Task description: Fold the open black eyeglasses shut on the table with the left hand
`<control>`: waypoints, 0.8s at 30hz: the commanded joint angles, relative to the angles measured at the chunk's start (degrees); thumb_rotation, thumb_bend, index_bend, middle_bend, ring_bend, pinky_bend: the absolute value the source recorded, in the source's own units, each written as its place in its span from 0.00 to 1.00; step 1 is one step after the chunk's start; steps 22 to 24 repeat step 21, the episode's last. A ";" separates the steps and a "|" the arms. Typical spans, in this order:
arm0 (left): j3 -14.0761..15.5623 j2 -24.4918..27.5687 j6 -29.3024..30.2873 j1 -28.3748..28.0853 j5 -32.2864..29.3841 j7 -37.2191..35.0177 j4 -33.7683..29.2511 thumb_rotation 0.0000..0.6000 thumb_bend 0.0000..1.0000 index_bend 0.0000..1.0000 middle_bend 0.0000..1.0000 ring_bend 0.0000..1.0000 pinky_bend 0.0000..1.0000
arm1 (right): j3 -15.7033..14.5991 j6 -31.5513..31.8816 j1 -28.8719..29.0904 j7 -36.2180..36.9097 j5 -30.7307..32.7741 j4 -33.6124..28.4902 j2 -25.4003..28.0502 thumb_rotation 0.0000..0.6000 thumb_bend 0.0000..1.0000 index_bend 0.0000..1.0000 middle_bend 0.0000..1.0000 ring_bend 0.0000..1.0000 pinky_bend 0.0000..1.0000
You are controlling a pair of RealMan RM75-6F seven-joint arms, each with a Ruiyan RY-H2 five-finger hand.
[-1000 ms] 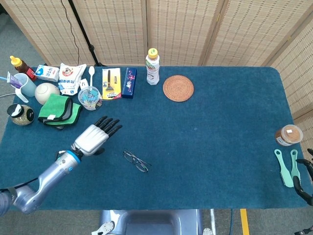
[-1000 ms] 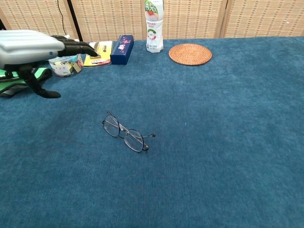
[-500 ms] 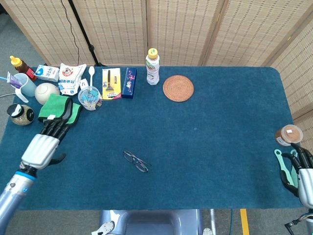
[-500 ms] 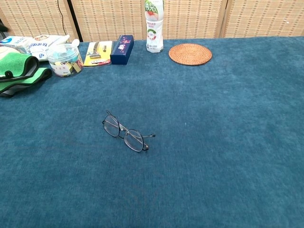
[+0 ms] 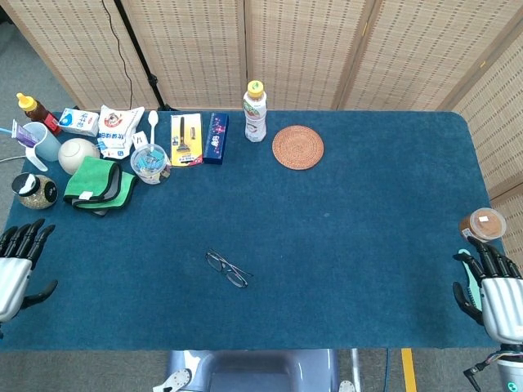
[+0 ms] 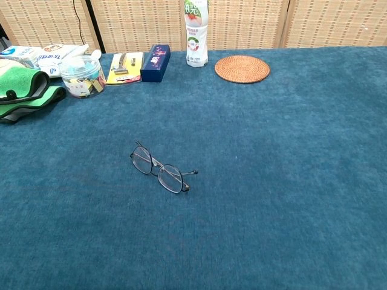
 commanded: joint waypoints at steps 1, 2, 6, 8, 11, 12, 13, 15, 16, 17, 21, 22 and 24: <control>0.46 0.60 1.38 2.02 0.60 -1.13 0.23 1.00 0.23 0.00 0.00 0.00 0.00 | -0.27 -0.13 0.05 0.08 -0.19 -0.11 -0.04 1.00 0.43 0.30 0.13 0.16 0.24; 0.43 0.73 1.82 2.71 0.89 -1.41 0.46 1.00 0.23 0.00 0.00 0.00 0.00 | -0.41 -0.14 0.08 0.12 -0.34 -0.18 -0.06 1.00 0.43 0.30 0.13 0.16 0.24; 0.15 1.11 2.98 4.12 2.07 -2.06 0.88 1.00 0.23 0.00 0.00 0.00 0.00 | -0.62 0.05 0.16 0.46 -0.77 -0.17 -0.18 1.00 0.43 0.30 0.13 0.16 0.24; -0.11 1.14 3.49 4.80 2.69 -2.36 0.91 1.00 0.23 0.00 0.00 0.00 0.00 | -0.74 0.04 0.22 0.75 -0.87 0.02 -0.34 1.00 0.43 0.30 0.13 0.16 0.24; -0.38 1.10 3.61 5.53 3.62 -2.68 0.64 1.00 0.23 0.00 0.00 0.00 0.00 | -1.22 -0.09 0.18 1.21 -1.10 0.36 -0.50 1.00 0.43 0.30 0.13 0.16 0.24; -0.48 1.12 3.66 5.76 3.84 -2.68 0.53 1.00 0.23 0.00 0.00 0.00 0.00 | -1.34 0.03 0.09 1.37 -1.18 0.47 -0.47 1.00 0.43 0.30 0.13 0.16 0.24; -0.61 1.12 3.61 5.95 3.97 -2.69 0.47 1.00 0.23 0.00 0.00 0.00 0.00 | -1.41 0.15 0.02 1.49 -1.20 0.54 -0.43 1.00 0.43 0.30 0.13 0.16 0.24; -0.90 1.14 3.17 6.26 3.98 -2.68 0.40 1.00 0.23 0.00 0.00 0.00 0.00 | -1.52 0.42 -0.12 1.73 -1.23 0.64 -0.33 1.00 0.43 0.30 0.14 0.16 0.24; -1.11 1.15 2.83 6.36 3.92 -2.70 0.37 1.00 0.23 0.00 0.00 0.00 0.00 | -1.60 0.50 -0.16 1.81 -1.27 0.70 -0.30 1.00 0.43 0.30 0.14 0.16 0.24; -1.30 1.12 2.55 6.41 3.82 -2.75 0.34 1.00 0.23 0.00 0.00 0.00 0.00 | -1.68 0.53 -0.20 1.83 -1.29 0.74 -0.28 1.00 0.43 0.30 0.14 0.16 0.24; -2.04 0.99 1.78 6.71 3.78 -2.73 0.33 1.00 0.23 0.00 0.00 0.00 0.00 | -1.87 0.61 -0.25 1.79 -1.33 0.73 -0.14 1.00 0.43 0.31 0.14 0.16 0.24; -2.04 0.99 1.78 6.71 3.78 -2.73 0.33 1.00 0.23 0.00 0.00 0.00 0.00 | -1.87 0.61 -0.25 1.79 -1.33 0.73 -0.14 1.00 0.43 0.31 0.14 0.16 0.24; -2.04 0.99 1.78 6.71 3.78 -2.73 0.33 1.00 0.23 0.00 0.00 0.00 0.00 | -1.87 0.61 -0.25 1.79 -1.33 0.73 -0.14 1.00 0.43 0.31 0.14 0.16 0.24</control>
